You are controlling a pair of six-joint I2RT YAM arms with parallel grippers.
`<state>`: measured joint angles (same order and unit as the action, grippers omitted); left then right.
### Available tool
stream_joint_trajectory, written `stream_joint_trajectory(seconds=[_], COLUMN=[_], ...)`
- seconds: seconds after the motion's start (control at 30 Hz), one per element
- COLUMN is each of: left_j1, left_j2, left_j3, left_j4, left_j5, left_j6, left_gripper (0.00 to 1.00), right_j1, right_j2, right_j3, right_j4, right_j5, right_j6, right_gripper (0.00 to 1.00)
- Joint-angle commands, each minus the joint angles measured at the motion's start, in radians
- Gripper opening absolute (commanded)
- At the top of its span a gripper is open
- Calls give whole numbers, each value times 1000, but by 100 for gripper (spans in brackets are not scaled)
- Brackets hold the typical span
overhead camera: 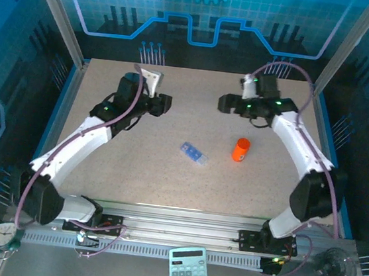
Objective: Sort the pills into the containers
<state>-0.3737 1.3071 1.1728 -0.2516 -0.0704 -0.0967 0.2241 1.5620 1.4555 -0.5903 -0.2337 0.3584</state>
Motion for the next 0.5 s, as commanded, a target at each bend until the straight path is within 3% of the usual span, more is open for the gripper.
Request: stream_joint_trajectory(seconds=[0.0,0.23,0.47], left_j1=[32,92,217], left_j2=[-89,-201,-204], left_j3=[-78,-364,-609], left_j4=[153,498,729], left_j5=[-120,-259,-232], left_j6=[28,127,110], left_gripper=[99,99,99], right_j1=[-92,-233,-256], right_j2=[-103,-249,-313], right_j3=[-80,-271,-537], right_j4=[33,156,412], right_j5=[32,238,483], right_j6=[18,75,81], right_gripper=[98,100,100])
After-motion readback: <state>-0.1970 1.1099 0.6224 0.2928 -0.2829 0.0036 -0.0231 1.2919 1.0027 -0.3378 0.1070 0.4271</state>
